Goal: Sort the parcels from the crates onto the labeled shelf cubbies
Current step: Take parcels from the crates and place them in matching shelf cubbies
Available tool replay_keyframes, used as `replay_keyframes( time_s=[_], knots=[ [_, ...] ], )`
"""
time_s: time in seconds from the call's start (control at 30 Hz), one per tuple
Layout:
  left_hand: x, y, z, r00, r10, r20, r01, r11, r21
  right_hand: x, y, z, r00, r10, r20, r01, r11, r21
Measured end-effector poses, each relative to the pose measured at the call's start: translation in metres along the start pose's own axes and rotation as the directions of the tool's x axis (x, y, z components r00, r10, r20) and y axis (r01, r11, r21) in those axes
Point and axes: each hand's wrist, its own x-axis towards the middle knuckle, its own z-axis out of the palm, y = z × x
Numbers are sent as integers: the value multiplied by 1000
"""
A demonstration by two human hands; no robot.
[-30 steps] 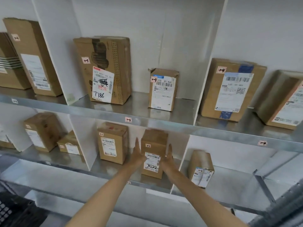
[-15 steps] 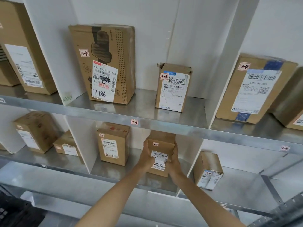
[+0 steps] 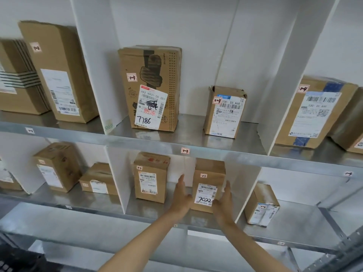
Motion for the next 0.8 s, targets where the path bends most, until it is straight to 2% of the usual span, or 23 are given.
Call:
replay_keyframes(
  time_s=[0.1,0.2,0.33,0.5,0.6,0.73,0.8],
  knots=[
    [-22,-8,-26,990,70,-124,-69,997,18,-42,-32,4,989,-142,-31,144,988,64],
    [-51,-8,-59,961,135,-241,-135,991,17,-76,-57,23,952,-287,103,282,957,60],
    [-95,-18,-106,886,148,-439,-175,984,-21,-114,-84,53,841,-464,279,456,885,98],
    [-146,-49,-171,812,85,-578,-127,991,-32,-162,-112,90,731,-475,491,444,876,186],
    [-160,-65,-213,771,41,-636,-69,997,-19,-180,-123,116,712,-445,543,403,892,203],
    [-158,-85,-265,744,-9,-668,-4,1000,-17,-188,-143,150,654,-389,649,359,914,186],
    [-150,-95,-290,743,-42,-668,21,999,-39,-183,-152,174,662,-355,660,335,928,163]
  ],
)
